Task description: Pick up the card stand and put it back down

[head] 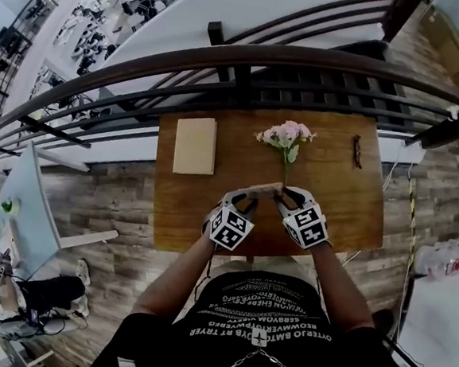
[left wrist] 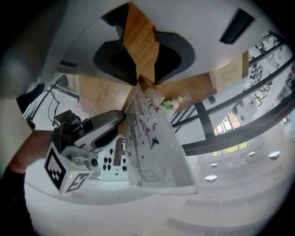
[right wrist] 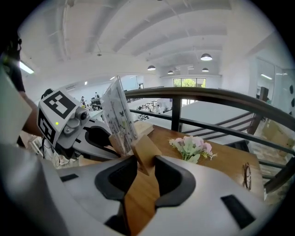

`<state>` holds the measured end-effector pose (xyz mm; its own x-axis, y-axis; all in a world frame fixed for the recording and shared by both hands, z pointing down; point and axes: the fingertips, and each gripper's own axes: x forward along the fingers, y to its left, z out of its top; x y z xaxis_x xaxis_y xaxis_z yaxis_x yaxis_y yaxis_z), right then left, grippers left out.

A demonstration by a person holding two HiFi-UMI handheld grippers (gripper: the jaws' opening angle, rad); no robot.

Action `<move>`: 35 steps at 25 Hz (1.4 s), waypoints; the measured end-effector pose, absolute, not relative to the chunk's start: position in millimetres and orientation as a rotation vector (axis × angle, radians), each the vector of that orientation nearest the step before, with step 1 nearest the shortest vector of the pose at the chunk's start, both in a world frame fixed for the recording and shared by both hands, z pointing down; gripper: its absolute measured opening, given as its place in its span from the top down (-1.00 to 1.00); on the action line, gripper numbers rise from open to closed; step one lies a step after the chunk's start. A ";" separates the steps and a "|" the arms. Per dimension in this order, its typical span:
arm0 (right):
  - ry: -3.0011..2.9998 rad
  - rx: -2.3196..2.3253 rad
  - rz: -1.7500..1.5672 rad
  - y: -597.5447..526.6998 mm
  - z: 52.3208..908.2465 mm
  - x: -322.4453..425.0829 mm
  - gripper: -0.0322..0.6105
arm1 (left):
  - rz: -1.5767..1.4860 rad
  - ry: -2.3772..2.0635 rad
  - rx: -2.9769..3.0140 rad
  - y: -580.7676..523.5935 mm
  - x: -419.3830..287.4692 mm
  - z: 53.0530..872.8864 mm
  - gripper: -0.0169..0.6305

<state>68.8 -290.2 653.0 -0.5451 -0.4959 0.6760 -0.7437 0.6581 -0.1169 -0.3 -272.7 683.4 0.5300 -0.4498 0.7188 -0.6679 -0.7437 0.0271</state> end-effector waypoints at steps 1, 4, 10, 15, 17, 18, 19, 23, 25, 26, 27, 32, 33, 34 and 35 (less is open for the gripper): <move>-2.258 0.947 0.531 -289.9 660.5 68.3 0.50 | 1.045 -0.928 2.465 -270.9 -0.2 691.8 0.51; -2.252 0.919 0.540 -287.6 684.2 68.4 0.50 | 1.108 -0.905 2.446 -261.7 2.0 719.5 0.51; -2.241 0.847 0.560 -275.7 725.2 60.6 0.50 | 1.203 -0.876 2.388 -245.9 -3.8 765.4 0.52; -2.224 0.811 0.598 -271.2 747.2 61.2 0.49 | 1.238 -0.876 2.357 -244.7 -4.3 786.6 0.52; -2.224 0.805 0.610 -271.2 756.4 62.8 0.49 | 1.250 -0.882 2.348 -244.2 -3.4 793.5 0.52; -2.218 0.799 0.620 -270.6 762.5 64.4 0.49 | 1.256 -0.884 2.344 -243.9 -2.6 797.9 0.52; -2.212 0.793 0.631 -269.8 768.9 65.9 0.50 | 1.264 -0.887 2.339 -243.4 -1.9 802.6 0.52; -2.210 0.776 0.669 -271.6 786.7 66.3 0.50 | 1.307 -0.925 2.335 -245.9 -3.6 817.3 0.54; -2.211 0.767 0.681 -273.9 794.5 63.7 0.50 | 1.325 -0.944 2.325 -248.4 -6.5 824.2 0.54; -2.212 0.763 0.686 -274.4 798.6 62.2 0.50 | 1.332 -0.952 2.315 -249.1 -8.2 828.0 0.54; -2.214 0.760 0.693 -274.6 802.8 60.7 0.50 | 1.339 -0.960 2.305 -249.5 -9.9 831.7 0.54; -2.204 0.755 0.751 -272.7 824.7 59.3 0.51 | 1.378 -0.964 2.285 -249.0 -14.1 846.1 0.57; -2.198 0.755 0.759 -272.7 828.3 60.0 0.51 | 1.383 -0.964 2.287 -249.8 -14.1 847.5 0.57; -2.193 0.755 0.763 -272.4 831.8 60.5 0.52 | 1.387 -0.966 2.289 -250.8 -14.3 848.7 0.58; -2.188 0.753 0.766 -271.9 835.3 60.8 0.52 | 1.388 -0.968 2.289 -252.0 -14.8 849.8 0.59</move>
